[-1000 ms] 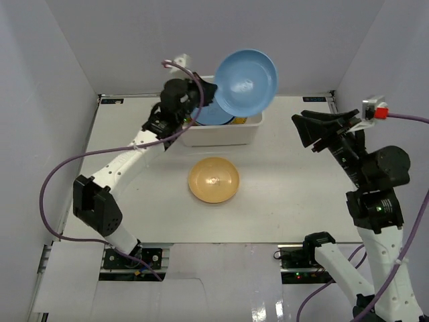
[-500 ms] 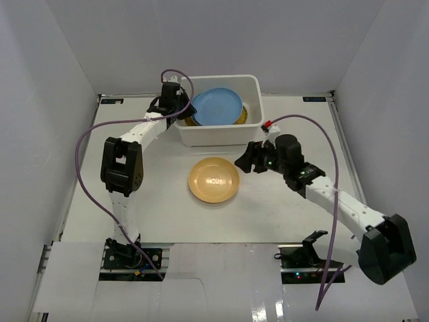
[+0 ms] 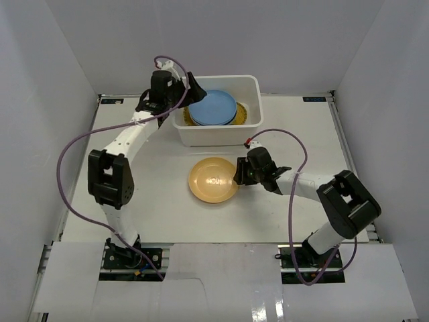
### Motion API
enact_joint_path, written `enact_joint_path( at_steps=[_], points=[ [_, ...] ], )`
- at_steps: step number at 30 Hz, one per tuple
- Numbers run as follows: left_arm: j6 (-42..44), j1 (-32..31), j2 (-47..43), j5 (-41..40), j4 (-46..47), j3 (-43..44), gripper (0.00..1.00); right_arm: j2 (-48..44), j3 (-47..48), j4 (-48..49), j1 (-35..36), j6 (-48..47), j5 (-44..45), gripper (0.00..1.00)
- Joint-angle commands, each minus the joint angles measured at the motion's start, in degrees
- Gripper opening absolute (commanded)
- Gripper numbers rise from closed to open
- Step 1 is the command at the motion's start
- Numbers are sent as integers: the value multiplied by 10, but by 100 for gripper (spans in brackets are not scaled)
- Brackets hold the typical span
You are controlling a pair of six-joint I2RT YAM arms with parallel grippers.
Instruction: Place the plates into the plastic bin on the countertop
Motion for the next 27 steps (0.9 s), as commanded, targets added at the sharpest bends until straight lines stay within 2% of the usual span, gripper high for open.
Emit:
enact_joint_path(
  at_steps=[1,2,4,5,8,12,16,20,23,27],
  points=[
    [-8,3,-152,18,53,-24,98,38,26,37,2,9,16,46],
    [-12,2,-175,11,61,-57,98,43,26,40,2,16,10,34],
    [-30,1,-245,4,86,-95,98,45,25,54,2,22,6,20],
    [-35,1,-267,9,91,-115,98,41,28,51,2,22,10,8],
    [-20,0,-354,18,74,-182,98,-12,24,44,2,12,10,8],
    [27,1,-487,-45,23,-287,98,-145,41,18,3,-16,-19,8],
    [54,1,-602,-96,-25,-416,98,-188,156,-37,-2,-67,1,8],
    [64,1,-690,-120,-61,-517,98,-135,266,-43,-43,-97,37,8],
    [67,0,-736,-138,-69,-561,98,-55,353,-38,-86,-89,37,8],
    [82,2,-731,-120,-64,-546,98,81,467,-55,-128,-70,22,8]
  ],
)
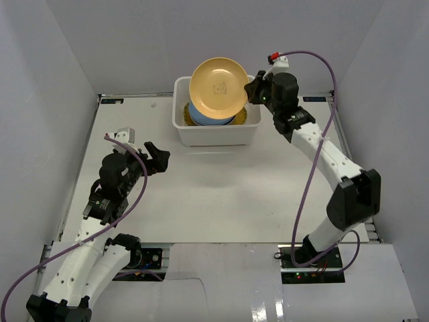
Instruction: Place the plates into the plastic bin on the countertop
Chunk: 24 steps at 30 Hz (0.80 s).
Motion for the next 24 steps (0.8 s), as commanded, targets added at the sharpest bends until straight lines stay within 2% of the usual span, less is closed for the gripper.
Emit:
enact_joint_path(
  at_steps=[1,3,5,7,8,11,16,18,21,22,24],
  points=[
    [24,2,-4,-3,6,13,98,98,81,-24,-26,8,-1,8],
    [24,2,2,9,0,12,98,161,155,-44,-31,12,-18,8],
    [24,2,2,9,-1,14,98,195,189,-87,-33,12,-19,8],
    [24,2,0,9,-1,17,98,235,224,-110,-34,18,-26,13],
    [24,3,-1,9,0,16,98,247,233,-117,-35,19,-34,28],
    [25,3,-5,9,0,16,98,277,276,-145,-43,25,-66,56],
    [25,3,2,5,-2,19,98,240,308,-163,-46,6,-77,69],
    [22,3,5,3,-2,19,98,193,292,-166,-46,3,-92,75],
    [18,3,8,3,0,20,98,91,187,-135,-42,1,-126,94],
    [7,3,11,3,0,24,98,24,101,-99,-34,-1,-134,90],
    [-3,3,14,9,-1,32,98,-50,1,-59,-20,-9,-145,90]
  ],
)
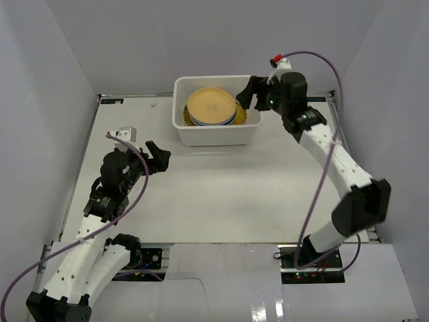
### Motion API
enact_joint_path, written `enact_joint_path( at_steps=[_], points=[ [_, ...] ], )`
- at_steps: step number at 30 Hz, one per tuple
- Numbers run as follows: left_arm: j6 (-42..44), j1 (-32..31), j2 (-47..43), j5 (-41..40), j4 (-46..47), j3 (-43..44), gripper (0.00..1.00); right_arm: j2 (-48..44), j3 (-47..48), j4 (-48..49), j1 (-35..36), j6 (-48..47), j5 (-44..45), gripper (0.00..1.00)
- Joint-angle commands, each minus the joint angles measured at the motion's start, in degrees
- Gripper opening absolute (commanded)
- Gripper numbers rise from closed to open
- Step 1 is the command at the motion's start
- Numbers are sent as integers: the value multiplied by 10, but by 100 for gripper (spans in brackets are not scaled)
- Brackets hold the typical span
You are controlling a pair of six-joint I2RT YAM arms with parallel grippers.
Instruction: Place the plates into the plastic bin on the countertop
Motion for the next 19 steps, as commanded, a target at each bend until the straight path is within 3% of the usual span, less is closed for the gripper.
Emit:
enact_joint_path(
  at_steps=[1,2,6,8,12,15,18,19],
  points=[
    [-20,2,1,27,0,33,98,-157,-150,80,32,-25,-40,90],
    [-28,2,-2,47,2,46,98,-231,-234,98,48,-29,-34,90],
    [-40,2,-27,82,3,74,98,-432,-423,134,64,-2,-18,90],
    [-49,2,-53,106,5,76,98,-547,-486,140,64,11,21,90],
    [-57,2,-102,122,-4,38,98,-687,-629,118,64,17,76,90],
    [-71,2,-129,101,-19,12,98,-724,-652,103,64,20,73,90],
    [-61,2,-117,97,-1,40,98,-702,-579,97,64,-19,61,90],
    [-57,2,-106,99,7,89,98,-678,-501,89,64,-33,69,90]
  ],
)
